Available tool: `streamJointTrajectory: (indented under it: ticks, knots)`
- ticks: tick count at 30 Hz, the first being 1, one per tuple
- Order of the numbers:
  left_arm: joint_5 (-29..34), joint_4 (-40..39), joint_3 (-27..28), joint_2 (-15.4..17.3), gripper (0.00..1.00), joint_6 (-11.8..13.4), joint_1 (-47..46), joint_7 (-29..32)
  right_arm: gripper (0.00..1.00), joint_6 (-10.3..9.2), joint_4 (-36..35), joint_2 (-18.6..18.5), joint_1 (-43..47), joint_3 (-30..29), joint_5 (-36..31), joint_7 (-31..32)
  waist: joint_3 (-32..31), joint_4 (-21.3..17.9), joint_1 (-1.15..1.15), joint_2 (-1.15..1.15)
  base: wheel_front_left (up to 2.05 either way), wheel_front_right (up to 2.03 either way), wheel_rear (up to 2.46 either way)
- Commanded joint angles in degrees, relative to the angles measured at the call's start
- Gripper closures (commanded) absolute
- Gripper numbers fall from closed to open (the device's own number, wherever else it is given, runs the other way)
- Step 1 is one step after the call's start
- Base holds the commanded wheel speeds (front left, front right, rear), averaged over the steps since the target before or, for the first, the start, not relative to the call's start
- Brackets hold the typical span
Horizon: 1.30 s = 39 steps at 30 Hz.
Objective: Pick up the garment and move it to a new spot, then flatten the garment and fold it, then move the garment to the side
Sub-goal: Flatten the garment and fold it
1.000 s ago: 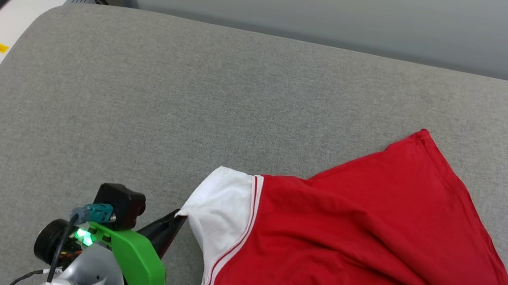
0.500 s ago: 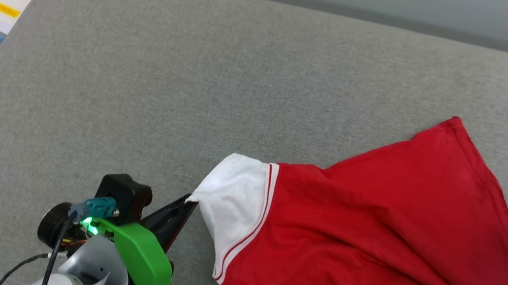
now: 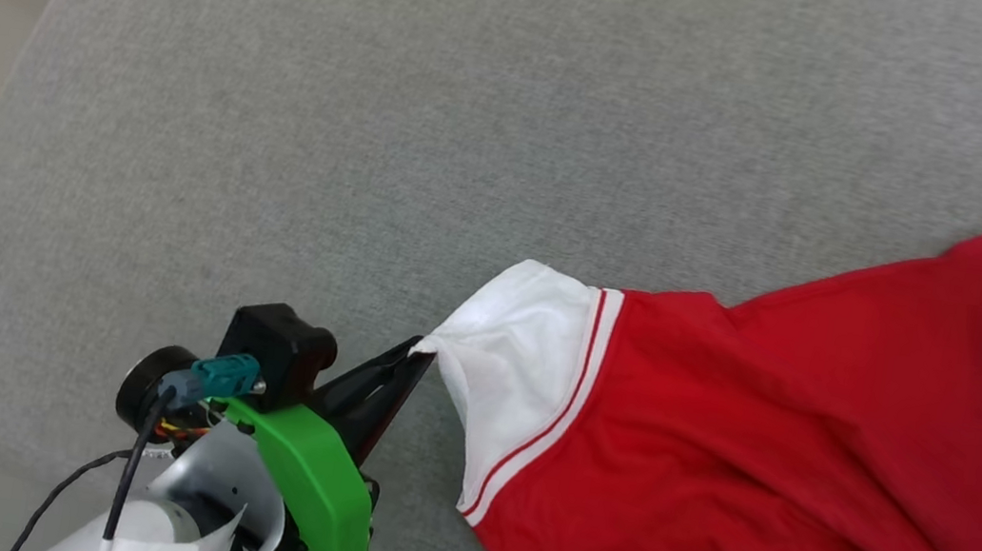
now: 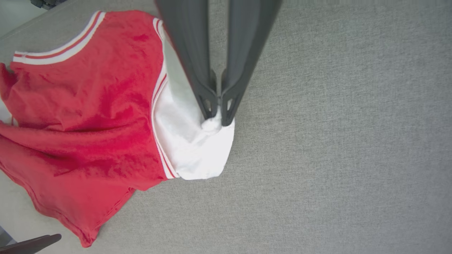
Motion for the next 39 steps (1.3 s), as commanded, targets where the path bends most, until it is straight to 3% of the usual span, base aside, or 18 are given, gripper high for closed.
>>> streamJointTrajectory:
  ticks: [1, 14, 16, 17, 27, 39]
  knots:
    - [0.50, 0.32, -0.09, -0.44, 1.00, -0.29, -0.99, -0.39, 0.00, -0.03, 1.03, -0.62, -1.37, 0.31, -0.46, -0.85, 3.15, 3.35, -0.01, 0.00, 0.00, 0.00, 0.00]
    - [-0.81, 1.42, -0.58, -1.86, 1.00, -1.48, -1.11, -2.08, 0.00, -0.03, 8.70, -2.93, -0.79, 4.71, -0.92, -2.01, 4.52, 5.36, -0.01, 0.00, 0.00, 0.00, 0.00]
    - [-0.80, 1.70, -0.62, -2.02, 1.00, -1.58, -1.34, -2.28, 0.82, -0.03, 9.10, -3.16, -0.29, 4.89, -0.34, -2.24, 4.60, 5.54, -0.01, 0.00, 0.00, 0.00, 0.00]
    - [-0.76, 1.84, -0.60, -2.05, 1.00, -1.59, -1.44, -2.37, 1.00, -0.03, 9.12, -3.23, -0.12, 5.09, -0.14, -2.35, 4.61, 5.58, -0.01, 0.00, 0.00, 0.00, 0.00]
    - [-1.32, 3.50, -0.30, -2.15, 1.00, -1.52, -1.49, -2.84, 1.00, -0.03, 9.77, -3.54, 0.58, 6.06, 2.18, -6.46, 1.91, 5.12, -0.01, 0.00, 0.00, 0.00, 0.00]
    - [-1.85, 3.47, 1.22, 0.07, 1.00, -0.13, -0.13, -2.41, 1.00, -0.03, 11.05, -2.77, 1.29, 5.78, 5.99, -17.08, -7.26, 1.87, -0.01, 0.00, 0.00, 0.00, 0.00]
